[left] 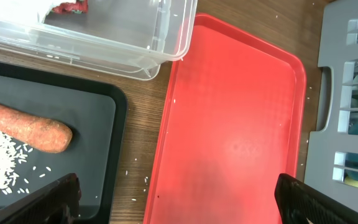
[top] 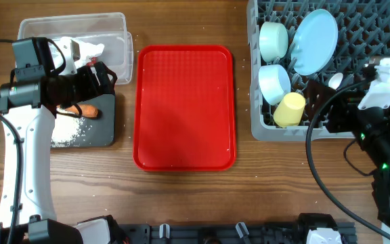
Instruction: Sort waste into correct bins and load items into the dishwasher rack
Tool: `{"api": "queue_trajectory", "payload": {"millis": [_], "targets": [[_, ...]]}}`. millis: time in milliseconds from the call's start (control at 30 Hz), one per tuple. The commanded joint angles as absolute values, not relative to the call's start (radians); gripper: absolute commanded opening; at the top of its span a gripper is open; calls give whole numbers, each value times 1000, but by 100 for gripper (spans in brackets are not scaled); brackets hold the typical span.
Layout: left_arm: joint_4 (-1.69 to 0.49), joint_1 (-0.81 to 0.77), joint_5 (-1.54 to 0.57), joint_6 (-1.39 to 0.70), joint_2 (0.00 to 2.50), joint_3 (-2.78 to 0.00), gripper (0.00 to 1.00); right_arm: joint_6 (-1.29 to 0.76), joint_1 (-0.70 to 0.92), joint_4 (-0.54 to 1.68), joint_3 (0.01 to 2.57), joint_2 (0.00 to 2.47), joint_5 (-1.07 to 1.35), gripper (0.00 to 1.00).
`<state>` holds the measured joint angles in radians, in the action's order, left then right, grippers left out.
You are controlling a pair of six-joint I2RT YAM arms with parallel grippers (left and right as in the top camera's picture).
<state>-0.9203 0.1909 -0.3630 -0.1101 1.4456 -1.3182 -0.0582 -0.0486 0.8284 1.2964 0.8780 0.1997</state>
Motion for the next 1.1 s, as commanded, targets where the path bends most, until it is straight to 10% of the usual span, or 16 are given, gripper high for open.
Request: {"api": "queue_trajectory", "payload": {"millis": [0,400,1067], "targets": [[-918,195,-354,-113,1442,-1335,100,-27,-27,708,1171,823,110,100],[-918,195,-354,-113,1442,-1335,100,-130,1,93,401,360,104,100],[-918,195,-354,-113,1442,-1335,100,-176,4,-73,4,29,105,100]]}}
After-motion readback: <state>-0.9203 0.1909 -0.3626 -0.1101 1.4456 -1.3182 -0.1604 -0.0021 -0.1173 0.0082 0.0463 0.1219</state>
